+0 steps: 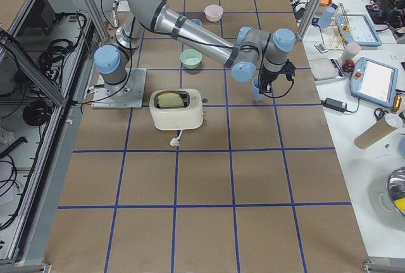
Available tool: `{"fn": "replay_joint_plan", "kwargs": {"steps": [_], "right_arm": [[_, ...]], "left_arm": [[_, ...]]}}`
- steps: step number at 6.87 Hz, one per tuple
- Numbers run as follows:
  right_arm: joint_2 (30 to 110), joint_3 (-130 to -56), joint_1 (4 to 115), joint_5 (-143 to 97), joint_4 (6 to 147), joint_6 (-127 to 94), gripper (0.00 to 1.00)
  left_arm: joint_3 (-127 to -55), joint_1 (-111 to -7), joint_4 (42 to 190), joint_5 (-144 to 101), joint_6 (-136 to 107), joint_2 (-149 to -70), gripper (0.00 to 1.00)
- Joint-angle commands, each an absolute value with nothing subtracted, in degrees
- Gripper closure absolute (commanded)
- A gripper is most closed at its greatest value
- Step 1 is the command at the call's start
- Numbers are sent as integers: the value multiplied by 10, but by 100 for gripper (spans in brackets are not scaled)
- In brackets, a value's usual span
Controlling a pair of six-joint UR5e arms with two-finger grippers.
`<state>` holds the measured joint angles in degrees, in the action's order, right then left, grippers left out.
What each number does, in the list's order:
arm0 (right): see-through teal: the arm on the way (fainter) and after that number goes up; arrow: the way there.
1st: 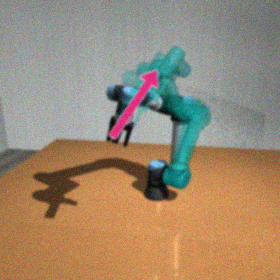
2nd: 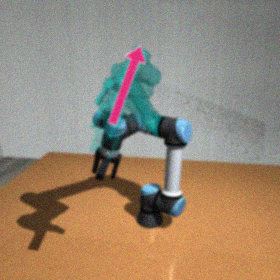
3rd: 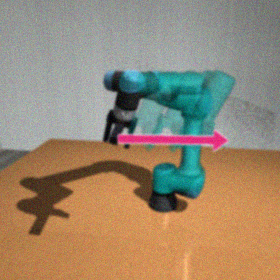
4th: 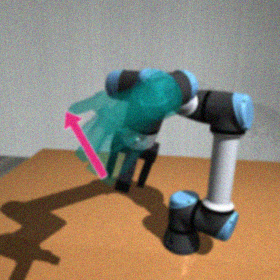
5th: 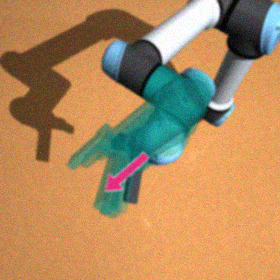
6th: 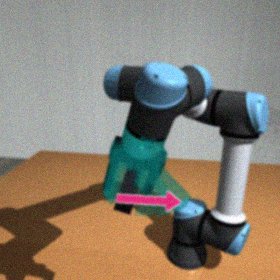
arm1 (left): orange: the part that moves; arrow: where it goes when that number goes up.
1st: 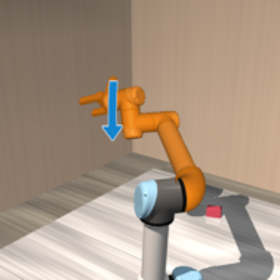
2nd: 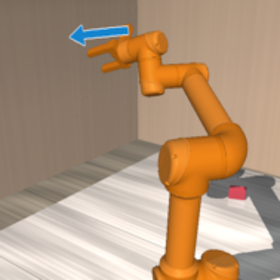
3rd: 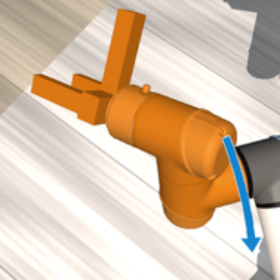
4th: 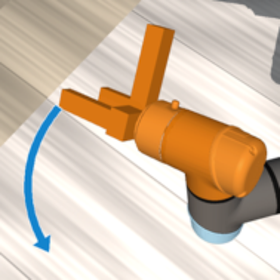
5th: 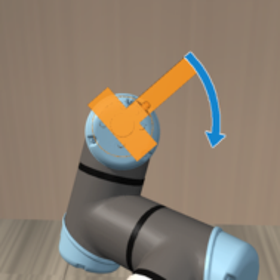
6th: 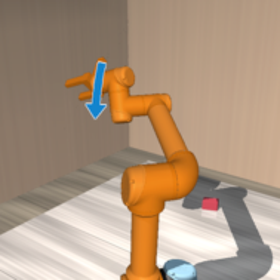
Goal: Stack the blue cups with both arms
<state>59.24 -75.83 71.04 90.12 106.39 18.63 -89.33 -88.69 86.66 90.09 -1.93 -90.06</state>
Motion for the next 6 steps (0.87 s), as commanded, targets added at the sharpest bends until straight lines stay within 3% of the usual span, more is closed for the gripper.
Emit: {"fn": "replay_joint_plan", "kwargs": {"steps": [1, 4, 6], "right_arm": [[683, -792, 763, 902, 1025, 137, 100], [864, -973, 890, 862, 1036, -50, 100], [911, -1059, 996, 879, 1110, -171, 100]], "left_arm": [[-893, -887, 867, 901, -19, -900, 0], [-891, -889, 867, 901, -19, -900, 0], [-891, -888, 867, 901, -19, -901, 0]]}}
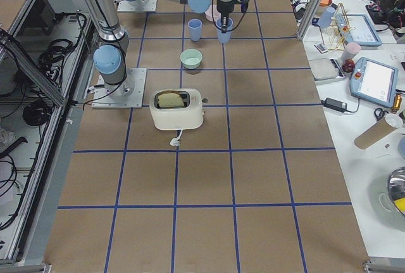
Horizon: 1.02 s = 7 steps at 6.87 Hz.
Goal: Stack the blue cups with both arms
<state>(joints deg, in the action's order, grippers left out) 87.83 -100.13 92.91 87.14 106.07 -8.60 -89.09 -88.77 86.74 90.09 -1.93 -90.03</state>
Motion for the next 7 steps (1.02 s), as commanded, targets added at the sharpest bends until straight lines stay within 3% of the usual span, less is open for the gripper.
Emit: {"fn": "replay_joint_plan", "kwargs": {"steps": [1, 7], "right_arm": [[914, -1078, 1033, 902, 1129, -202, 100], [917, -1092, 1165, 912, 1154, -313, 100]], "left_arm": [[-891, -887, 867, 901, -19, -900, 0], [-888, -887, 867, 901, -19, -901, 0]]}}
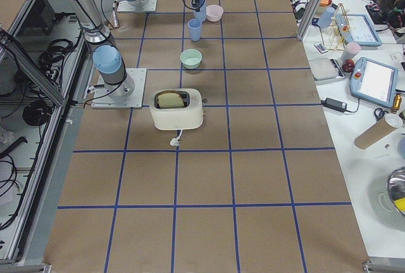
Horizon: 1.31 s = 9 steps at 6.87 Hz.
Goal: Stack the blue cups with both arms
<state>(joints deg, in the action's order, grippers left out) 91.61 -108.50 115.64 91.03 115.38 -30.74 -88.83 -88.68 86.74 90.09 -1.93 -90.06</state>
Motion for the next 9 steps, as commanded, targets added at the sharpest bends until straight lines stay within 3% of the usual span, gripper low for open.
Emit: {"fn": "replay_joint_plan", "kwargs": {"steps": [1, 7, 8, 9], "right_arm": [[917, -1098, 1166, 911, 1155, -314, 100], [913, -1136, 1166, 916, 1199, -308, 100], [911, -1136, 1166, 914, 1199, -310, 98], [910, -1136, 1166, 915, 1207, -311, 88]], "left_arm": [[-888, -887, 867, 901, -19, -901, 0], [-888, -887, 867, 901, -19, -901, 0], [-888, -887, 867, 901, -19, -901, 0], [-888, -888, 867, 901, -19, -901, 0]]}}
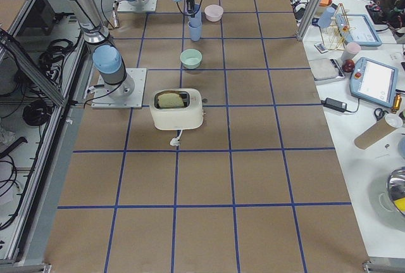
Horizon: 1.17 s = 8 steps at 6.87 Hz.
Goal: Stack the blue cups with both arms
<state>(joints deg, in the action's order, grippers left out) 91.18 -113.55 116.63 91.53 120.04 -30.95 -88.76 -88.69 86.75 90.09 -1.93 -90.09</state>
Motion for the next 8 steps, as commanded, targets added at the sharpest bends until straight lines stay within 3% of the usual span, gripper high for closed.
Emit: {"fn": "replay_joint_plan", "kwargs": {"steps": [1, 2, 3, 5, 8], "right_arm": [[899, -1137, 1166, 913, 1224, -320, 27], [897, -1136, 1166, 914, 1231, -318, 11], [896, -1134, 1165, 914, 1231, -315, 6], [896, -1119, 1151, 922, 1231, -295, 0], [878, -962, 1000, 921, 1063, -81, 0]], "left_arm": [[-888, -887, 867, 901, -19, -901, 0], [-889, -888, 867, 901, -19, -901, 0], [-888, -888, 867, 901, -19, -901, 0], [-889, -887, 867, 901, -19, -901, 0], [-890, -889, 867, 901, -19, -901, 0]]}}
